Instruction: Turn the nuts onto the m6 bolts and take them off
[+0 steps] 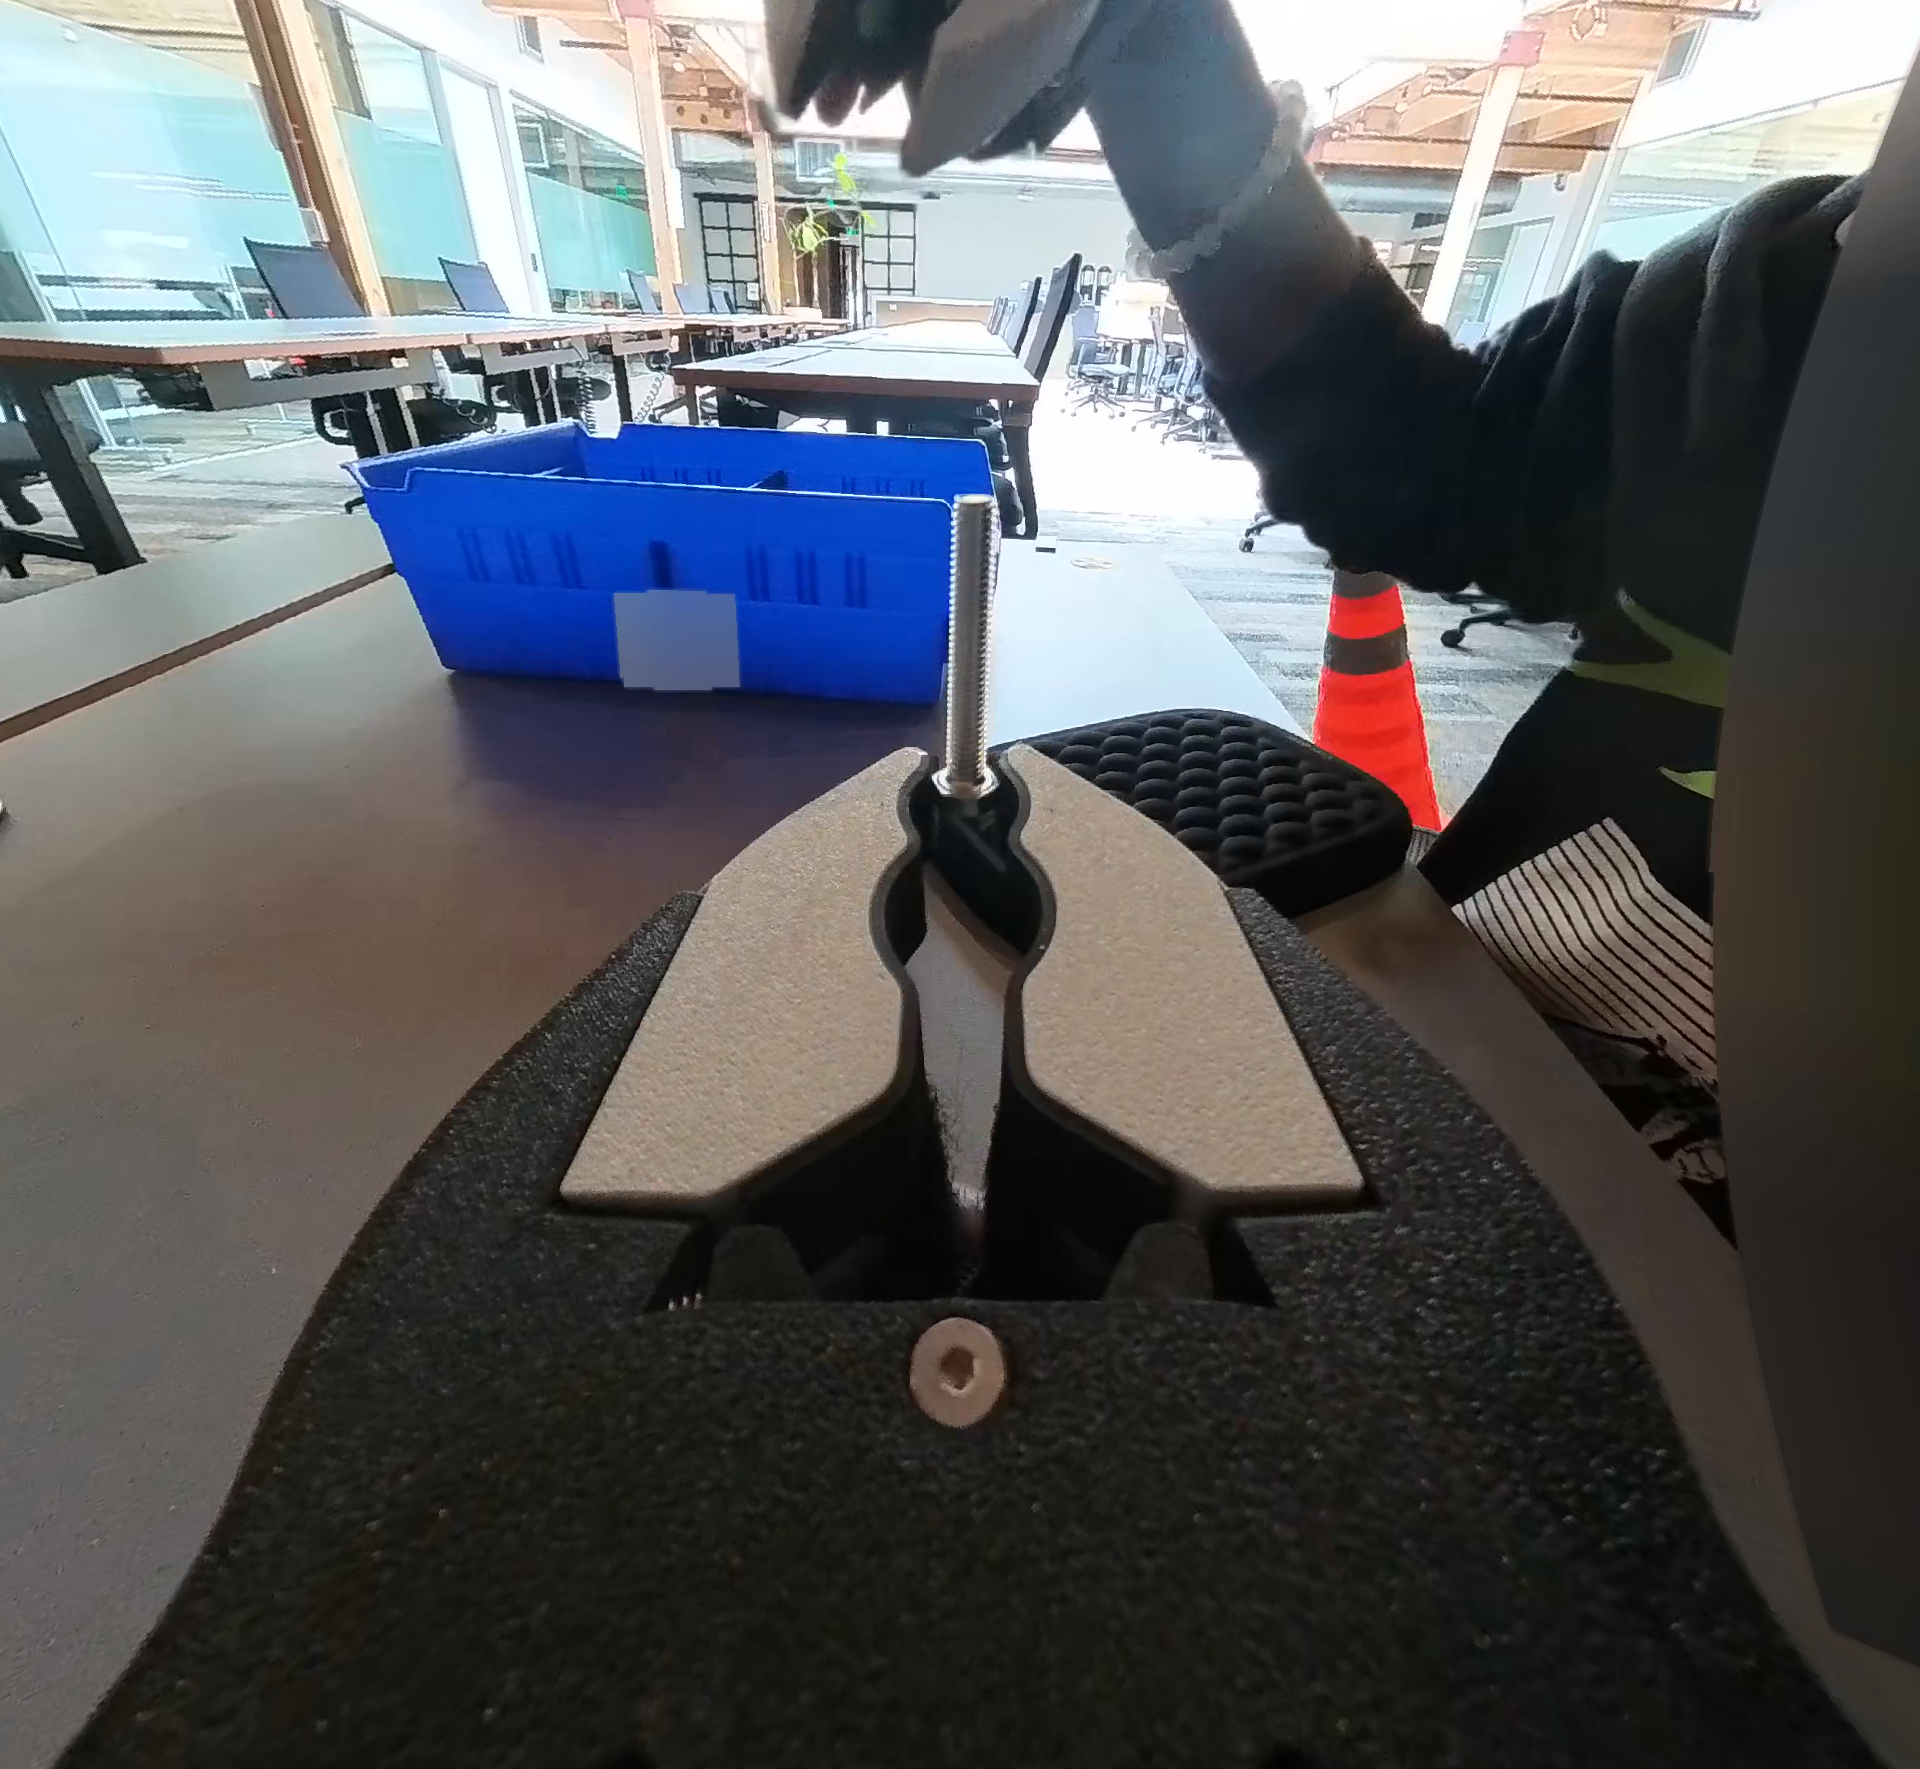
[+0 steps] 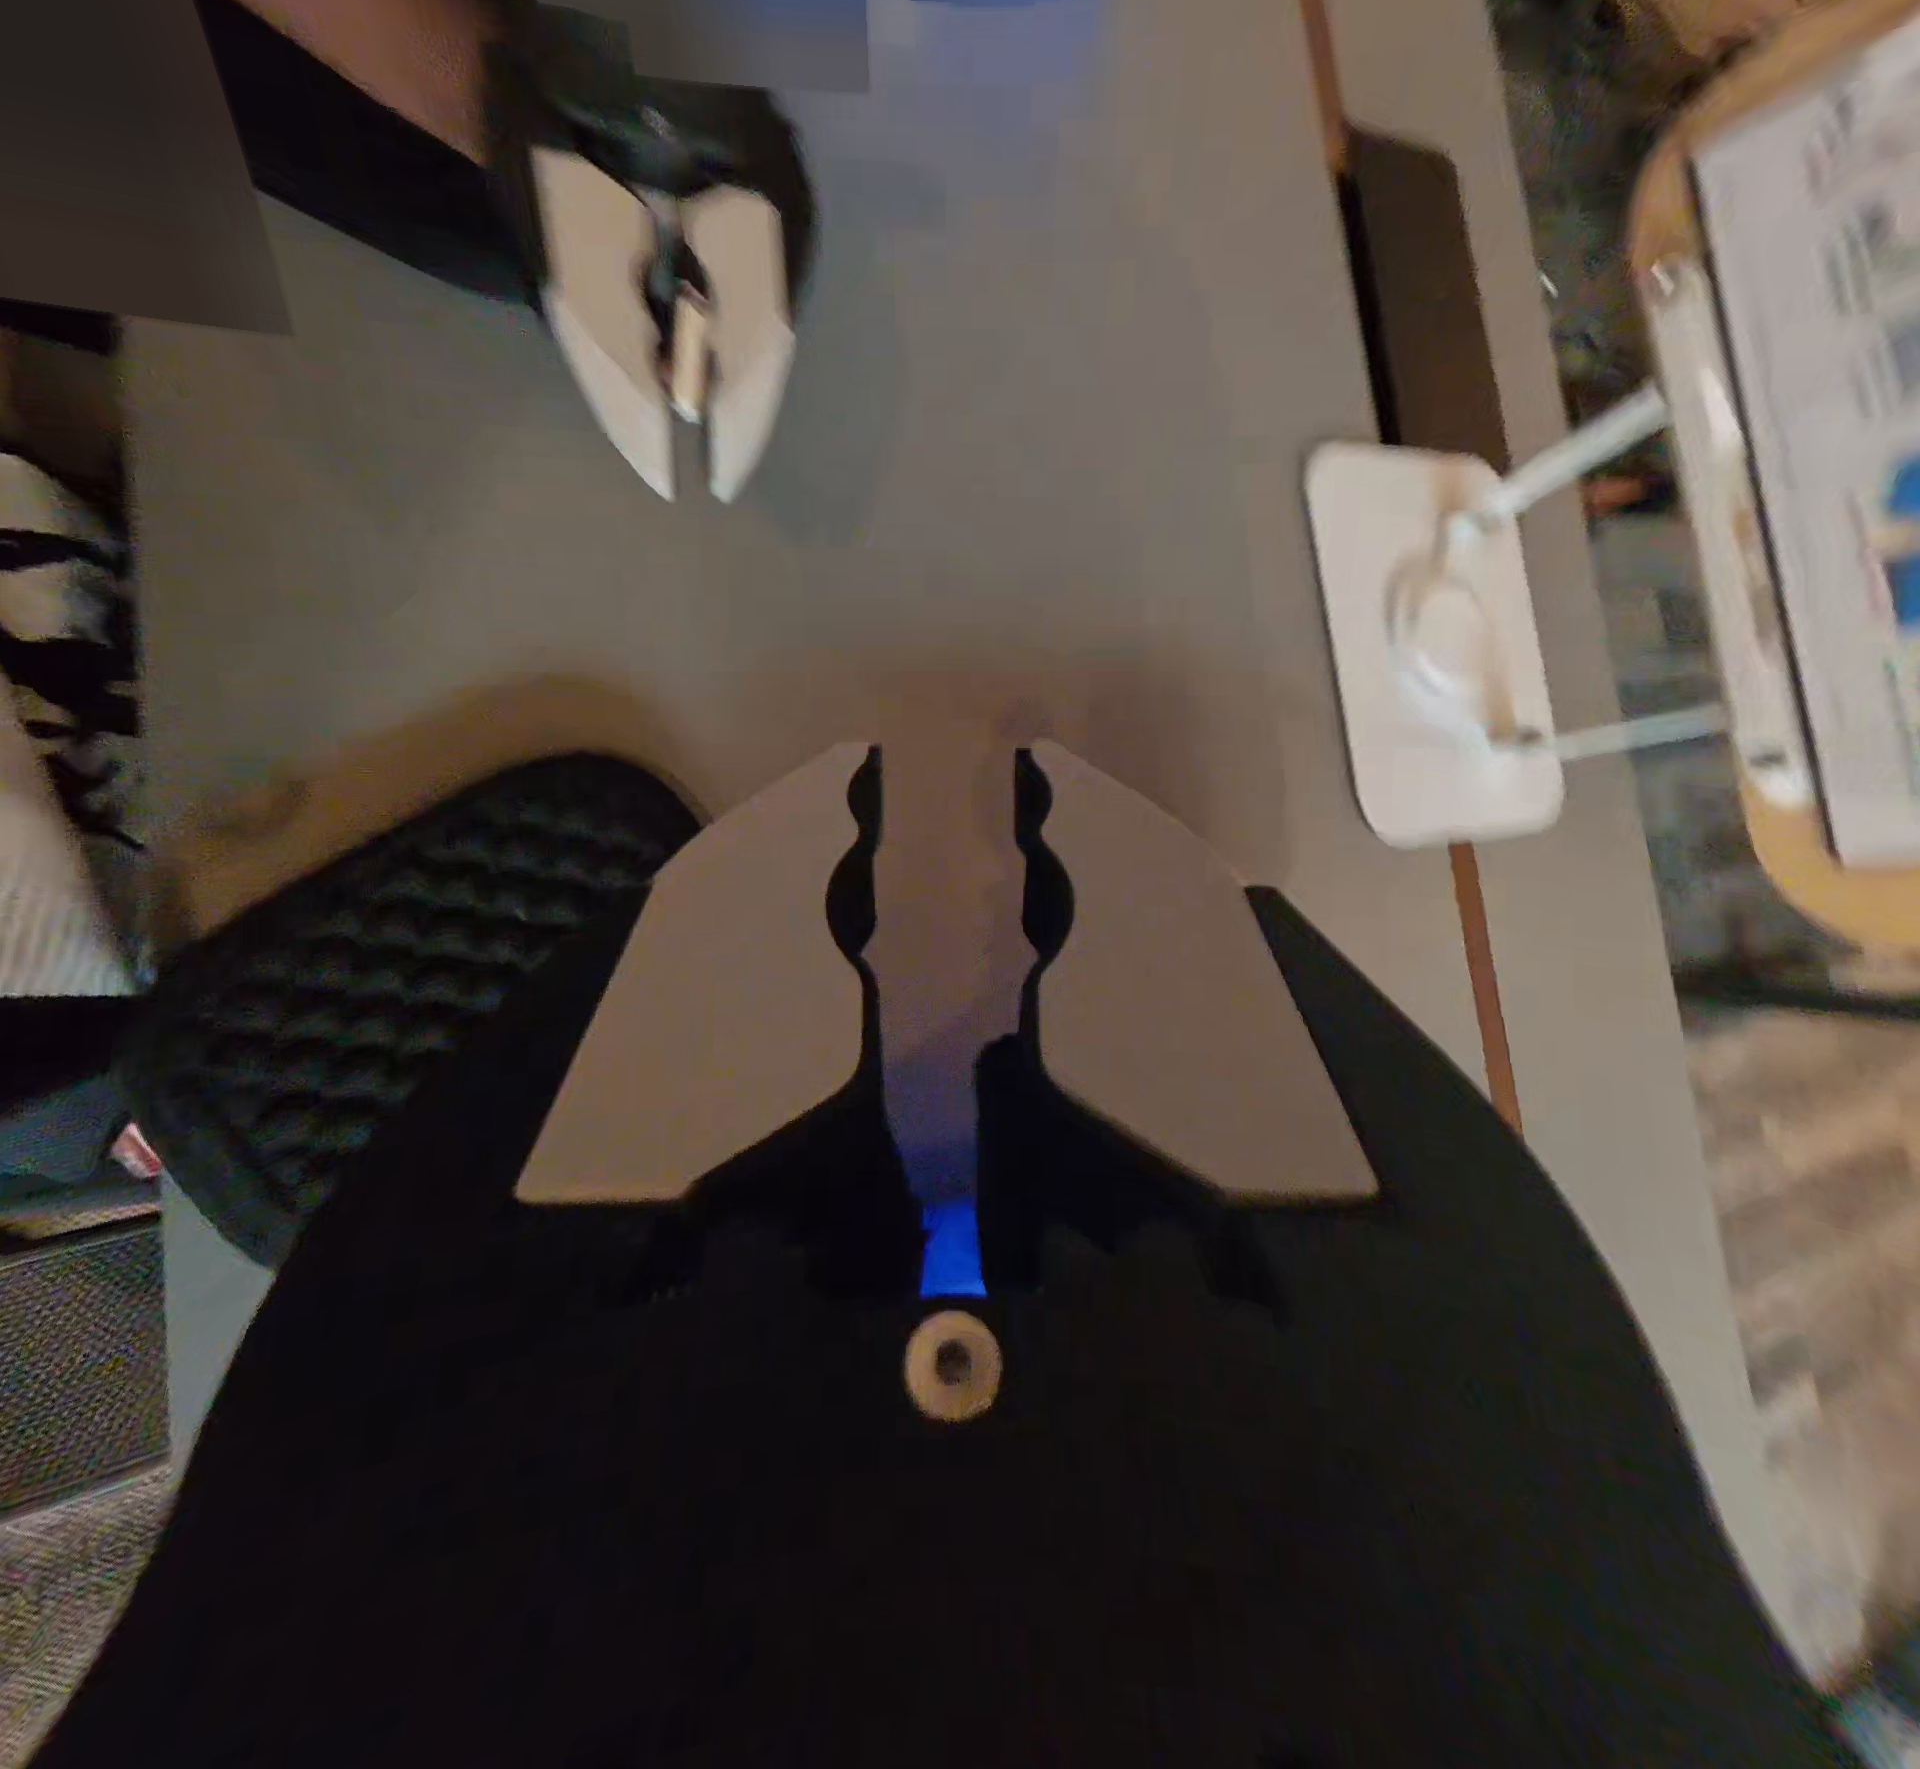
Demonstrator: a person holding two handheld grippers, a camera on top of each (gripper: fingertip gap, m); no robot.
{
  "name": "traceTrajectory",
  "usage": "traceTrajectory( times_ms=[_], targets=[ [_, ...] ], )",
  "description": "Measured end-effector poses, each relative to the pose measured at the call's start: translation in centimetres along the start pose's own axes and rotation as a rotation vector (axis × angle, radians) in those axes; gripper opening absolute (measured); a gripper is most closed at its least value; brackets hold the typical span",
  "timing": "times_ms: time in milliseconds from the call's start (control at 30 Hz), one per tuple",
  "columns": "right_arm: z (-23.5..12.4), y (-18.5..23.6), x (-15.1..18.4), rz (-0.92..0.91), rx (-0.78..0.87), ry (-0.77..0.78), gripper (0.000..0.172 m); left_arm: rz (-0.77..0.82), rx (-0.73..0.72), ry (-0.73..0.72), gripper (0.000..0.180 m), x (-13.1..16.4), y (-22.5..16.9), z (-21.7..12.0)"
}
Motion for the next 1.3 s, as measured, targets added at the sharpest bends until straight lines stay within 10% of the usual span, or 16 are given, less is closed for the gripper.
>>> traceTrajectory(
  times_ms=[400, 1033, 1300],
  targets=[
    [9.5, 6.2, -6.8, -0.207, -0.297, 0.010, 0.024, 0.010, 0.008, 0.011, 0.009, 0.0, -0.1, 0.1],
    [10.7, 6.8, -6.6, -0.206, -0.341, -0.008, 0.005, 0.014, 0.012, -0.016, 0.010, -0.1, -0.2, 0.1],
    [9.1, 5.1, -6.8, -0.184, -0.257, -0.031, 0.005, 0.060, -0.066, -0.079, 0.088, -0.4, 0.1, 0.3]
  ],
)
Point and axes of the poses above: each gripper's, where its closed fingertips meet, z out along the fingers, x out of its underside, y = z × x across the jaws, the point moved 6 cm from there along -z, back along the fingers, and after that the axes turned 7 degrees about x, right-handed, at the moved point
